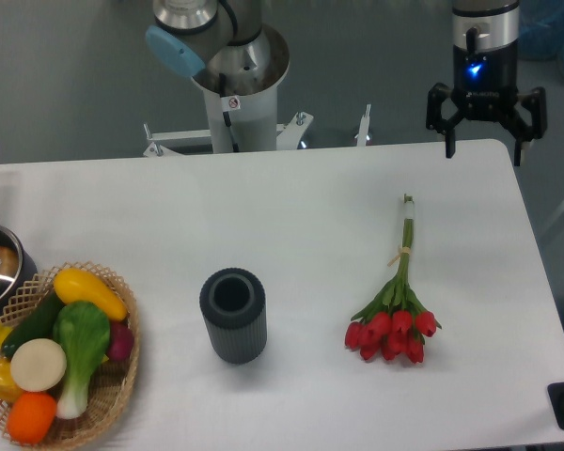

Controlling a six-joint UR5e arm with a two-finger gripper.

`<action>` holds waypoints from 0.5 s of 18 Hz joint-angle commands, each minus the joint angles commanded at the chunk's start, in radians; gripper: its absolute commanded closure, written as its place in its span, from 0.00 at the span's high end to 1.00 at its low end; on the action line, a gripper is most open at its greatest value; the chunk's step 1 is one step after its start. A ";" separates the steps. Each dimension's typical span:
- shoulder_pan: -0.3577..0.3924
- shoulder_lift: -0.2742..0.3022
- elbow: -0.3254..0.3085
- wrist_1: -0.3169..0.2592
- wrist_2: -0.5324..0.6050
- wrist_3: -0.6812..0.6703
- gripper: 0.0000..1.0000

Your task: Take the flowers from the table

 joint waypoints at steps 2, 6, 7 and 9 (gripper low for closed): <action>-0.003 0.000 0.000 0.002 0.003 0.000 1.00; -0.008 0.000 -0.002 0.003 0.006 -0.006 1.00; -0.009 -0.002 -0.006 0.003 0.003 -0.018 1.00; -0.011 -0.008 -0.024 0.009 0.002 -0.046 1.00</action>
